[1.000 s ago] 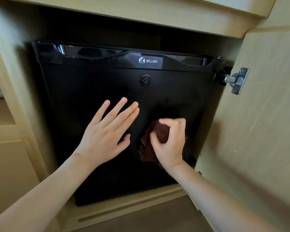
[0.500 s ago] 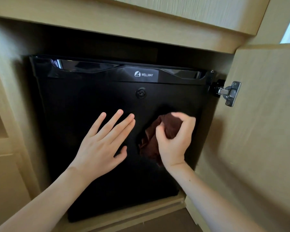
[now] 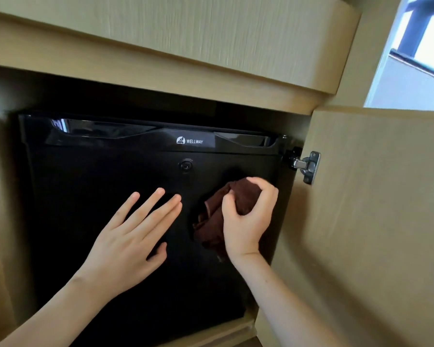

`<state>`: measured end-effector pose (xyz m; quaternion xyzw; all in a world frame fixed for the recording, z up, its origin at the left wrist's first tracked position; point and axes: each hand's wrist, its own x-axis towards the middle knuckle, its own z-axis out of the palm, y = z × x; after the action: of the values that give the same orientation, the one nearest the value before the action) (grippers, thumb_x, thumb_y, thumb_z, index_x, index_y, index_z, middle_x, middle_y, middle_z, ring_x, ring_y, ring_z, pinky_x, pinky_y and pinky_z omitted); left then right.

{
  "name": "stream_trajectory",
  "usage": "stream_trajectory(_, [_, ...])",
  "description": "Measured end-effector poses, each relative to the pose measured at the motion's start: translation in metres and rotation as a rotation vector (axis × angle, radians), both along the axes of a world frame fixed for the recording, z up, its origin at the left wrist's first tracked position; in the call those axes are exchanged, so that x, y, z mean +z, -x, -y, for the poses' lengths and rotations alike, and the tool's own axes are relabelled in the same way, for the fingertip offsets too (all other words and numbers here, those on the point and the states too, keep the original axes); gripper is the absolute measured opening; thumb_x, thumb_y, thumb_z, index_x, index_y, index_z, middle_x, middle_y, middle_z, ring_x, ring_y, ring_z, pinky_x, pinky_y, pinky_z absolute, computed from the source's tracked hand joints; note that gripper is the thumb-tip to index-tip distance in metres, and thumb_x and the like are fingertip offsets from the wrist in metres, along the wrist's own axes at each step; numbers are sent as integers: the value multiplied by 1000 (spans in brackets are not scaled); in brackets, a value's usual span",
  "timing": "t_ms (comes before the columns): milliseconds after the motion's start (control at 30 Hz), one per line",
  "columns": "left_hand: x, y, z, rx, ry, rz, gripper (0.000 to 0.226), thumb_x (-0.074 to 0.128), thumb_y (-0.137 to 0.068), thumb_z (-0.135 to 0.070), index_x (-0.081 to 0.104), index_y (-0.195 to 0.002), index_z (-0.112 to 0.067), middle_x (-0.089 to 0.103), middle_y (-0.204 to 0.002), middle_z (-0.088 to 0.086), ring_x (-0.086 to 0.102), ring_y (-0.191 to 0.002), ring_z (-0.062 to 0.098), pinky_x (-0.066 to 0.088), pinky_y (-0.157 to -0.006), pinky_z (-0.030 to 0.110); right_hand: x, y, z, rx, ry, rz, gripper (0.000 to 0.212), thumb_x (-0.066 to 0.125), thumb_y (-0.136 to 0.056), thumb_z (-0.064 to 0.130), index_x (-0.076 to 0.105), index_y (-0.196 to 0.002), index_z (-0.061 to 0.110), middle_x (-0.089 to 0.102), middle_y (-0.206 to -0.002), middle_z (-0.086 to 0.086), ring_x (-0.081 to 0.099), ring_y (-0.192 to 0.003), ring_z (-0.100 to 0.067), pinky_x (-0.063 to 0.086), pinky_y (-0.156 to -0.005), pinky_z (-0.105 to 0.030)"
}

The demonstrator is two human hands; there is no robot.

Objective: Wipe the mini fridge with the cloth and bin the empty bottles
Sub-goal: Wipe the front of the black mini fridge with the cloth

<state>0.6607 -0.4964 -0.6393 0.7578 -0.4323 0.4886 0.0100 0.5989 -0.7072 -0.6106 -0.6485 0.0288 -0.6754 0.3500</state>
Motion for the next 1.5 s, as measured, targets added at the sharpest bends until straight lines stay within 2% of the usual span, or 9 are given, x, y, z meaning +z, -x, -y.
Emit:
stream_trajectory(200, [2, 4, -1, 5, -3, -21, 70, 46, -88, -31, 30, -154, -14, 22, -163, -3, 19, -151, 22, 10, -123, 45, -60, 11, 6, 56, -24, -141, 43, 72, -78, 17, 50, -111, 34, 50, -105, 15, 58, -97, -9, 50, -80, -19])
stream_trajectory(267, [4, 7, -2, 14, -15, -36, 71, 47, -87, -30, 30, -154, -14, 23, -163, -3, 18, -151, 21, 11, -123, 46, -64, 18, 4, 71, -17, -180, 44, 70, -78, 19, 48, -111, 39, 49, -107, 19, 57, -99, -6, 48, -82, -15])
stream_trajectory(467, [7, 7, -4, 31, -48, -55, 72, 48, -87, -31, 29, -154, -14, 23, -163, -2, 17, -151, 21, 11, -123, 45, -4, 9, 13, 22, -2, -80, 35, 72, -77, 11, 57, -108, 17, 53, -103, 1, 52, -96, 6, 37, -83, -2])
stream_trajectory(600, [4, 5, -4, 36, -52, -54, 74, 48, -87, -32, 26, -155, -15, 21, -164, -3, 16, -152, 21, 9, -124, 45, 18, 0, 16, 5, -33, 24, 33, 72, -82, 16, 58, -111, 18, 54, -103, 2, 54, -96, 3, 41, -83, -4])
stream_trajectory(700, [3, 5, -2, 25, -39, -49, 73, 48, -86, -31, 29, -154, -15, 21, -164, -3, 16, -151, 21, 8, -124, 44, 2, -1, 14, 22, -91, 54, 33, 73, -83, 23, 56, -112, 23, 56, -105, 5, 57, -99, -5, 43, -87, -9])
stream_trajectory(900, [3, 7, -1, 24, -23, -60, 71, 47, -86, -31, 31, -153, -15, 24, -162, -3, 16, -151, 20, 8, -124, 43, -62, 20, 13, 50, -24, -127, 42, 81, -81, 16, 53, -109, 28, 51, -105, 16, 55, -99, 3, 40, -83, -4])
stream_trajectory(1100, [3, 5, -1, 11, -2, -37, 70, 49, -85, -30, 35, -152, -14, 25, -162, -3, 19, -151, 21, 10, -124, 44, 10, 8, 20, -23, 56, -42, 28, 79, -83, 16, 61, -103, 13, 54, -99, 1, 51, -94, 9, 34, -86, -3])
stream_trajectory(1233, [0, 1, 1, -18, 17, -5, 70, 48, -86, -31, 34, -152, -14, 24, -163, -4, 19, -151, 21, 9, -123, 44, 49, -3, 28, -12, -50, 91, 28, 75, -86, 27, 59, -108, 21, 57, -103, 4, 55, -98, 1, 41, -88, -8])
stream_trajectory(1500, [4, 3, 3, -17, 26, 12, 70, 53, -86, -32, 36, -151, -13, 28, -160, -2, 19, -151, 21, 11, -123, 45, -42, 13, 31, 3, -80, -63, 32, 76, -85, 25, 53, -107, 28, 55, -103, 10, 55, -98, 0, 41, -87, -9])
